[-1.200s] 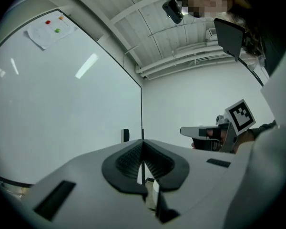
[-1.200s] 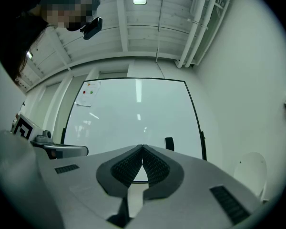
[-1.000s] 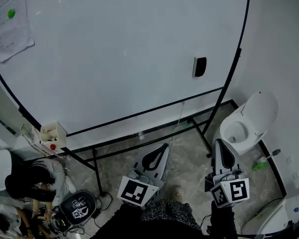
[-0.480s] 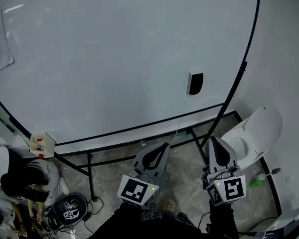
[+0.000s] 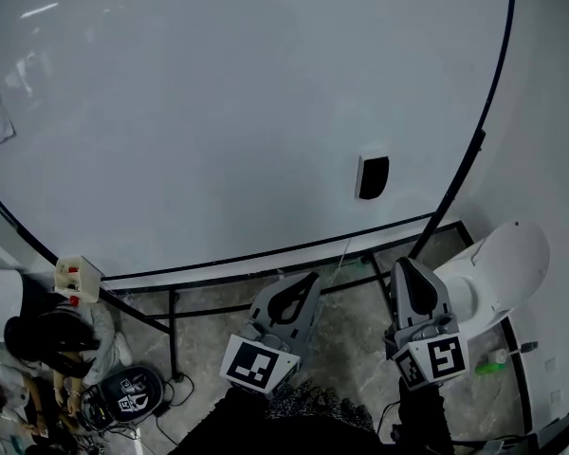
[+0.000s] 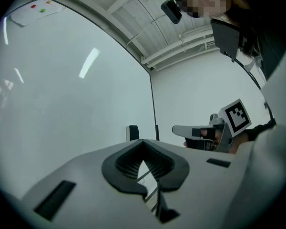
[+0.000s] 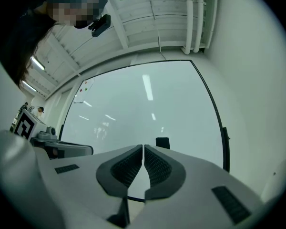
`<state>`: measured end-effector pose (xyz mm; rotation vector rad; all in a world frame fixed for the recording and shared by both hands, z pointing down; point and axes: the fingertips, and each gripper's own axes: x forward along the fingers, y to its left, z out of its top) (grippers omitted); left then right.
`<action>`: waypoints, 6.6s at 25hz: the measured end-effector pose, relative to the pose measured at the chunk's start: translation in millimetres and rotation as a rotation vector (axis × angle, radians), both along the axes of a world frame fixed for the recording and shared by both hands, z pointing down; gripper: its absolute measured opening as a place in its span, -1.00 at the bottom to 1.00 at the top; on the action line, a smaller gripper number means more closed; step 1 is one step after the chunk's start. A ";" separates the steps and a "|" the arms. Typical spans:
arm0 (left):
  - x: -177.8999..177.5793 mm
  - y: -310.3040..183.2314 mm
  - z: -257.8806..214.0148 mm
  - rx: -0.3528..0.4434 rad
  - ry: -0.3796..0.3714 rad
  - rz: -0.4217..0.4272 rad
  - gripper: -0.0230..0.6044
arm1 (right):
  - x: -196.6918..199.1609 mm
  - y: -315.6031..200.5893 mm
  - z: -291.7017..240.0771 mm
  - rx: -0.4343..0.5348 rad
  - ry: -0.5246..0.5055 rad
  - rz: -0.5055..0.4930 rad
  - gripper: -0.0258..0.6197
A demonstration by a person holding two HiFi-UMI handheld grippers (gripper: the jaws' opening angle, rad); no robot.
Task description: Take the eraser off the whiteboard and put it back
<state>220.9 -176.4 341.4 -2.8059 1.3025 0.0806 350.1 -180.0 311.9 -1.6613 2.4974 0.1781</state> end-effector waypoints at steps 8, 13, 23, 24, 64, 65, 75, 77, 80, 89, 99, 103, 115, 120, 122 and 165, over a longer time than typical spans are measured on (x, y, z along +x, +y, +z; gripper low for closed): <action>-21.4 -29.8 2.9 0.002 -0.003 -0.049 -0.91 | -9.5 -29.6 7.1 -0.022 0.010 -0.011 -0.90; -24.3 -57.6 -5.0 0.019 0.001 -0.029 -0.91 | -12.9 -58.0 9.6 -0.018 0.065 0.018 -0.89; -39.3 -102.9 -10.5 0.029 0.012 -0.031 -0.91 | -11.4 -116.4 12.8 -0.040 0.066 0.053 -0.74; -39.3 -105.7 -11.8 0.032 0.007 -0.028 -0.91 | -10.9 -121.8 12.7 -0.044 0.059 0.055 -0.67; -53.6 -130.0 -6.4 0.026 -0.028 -0.069 -0.91 | -11.7 -216.6 32.8 -0.134 0.074 0.120 -0.08; -54.3 -128.9 -7.4 0.030 -0.029 -0.069 -0.91 | -12.1 -216.0 32.4 -0.137 0.075 0.118 -0.08; -53.8 -119.1 -11.5 0.024 -0.010 -0.076 -0.91 | -12.6 -193.3 24.5 -0.122 0.071 0.088 -0.09; -50.3 -115.4 -12.0 0.028 -0.010 -0.067 -0.91 | -9.4 -187.0 22.2 -0.117 0.073 0.093 -0.09; -42.7 -107.8 -15.0 0.043 -0.007 -0.044 -0.91 | -2.0 -175.0 16.2 -0.104 0.067 0.100 -0.09; -29.8 -86.7 -19.0 0.050 -0.017 -0.046 -0.91 | 15.6 -134.5 -0.3 -0.059 0.054 0.096 -0.09; -14.7 -57.5 -21.2 0.061 -0.025 -0.054 -0.91 | 29.6 -100.7 -7.9 -0.037 0.044 0.087 -0.09; -10.8 -51.4 -22.1 0.065 -0.030 -0.059 -0.91 | 34.9 -94.1 -8.0 -0.031 0.033 0.083 -0.09; -6.9 -47.2 -27.6 0.091 -0.051 -0.041 -0.91 | 31.8 -90.1 -14.0 -0.015 0.038 0.083 -0.09; -9.0 -48.9 -25.1 0.085 -0.059 -0.050 -0.91 | 32.4 -90.3 -13.2 -0.015 0.040 0.084 -0.09; -10.3 -47.7 -28.6 0.093 -0.033 -0.037 -0.91 | 32.4 -90.3 -13.9 -0.015 0.039 0.084 -0.09; -223.6 18.8 -21.7 0.052 -0.026 -0.411 -0.91 | -156.4 -83.4 -19.1 -0.032 0.012 -0.150 -0.09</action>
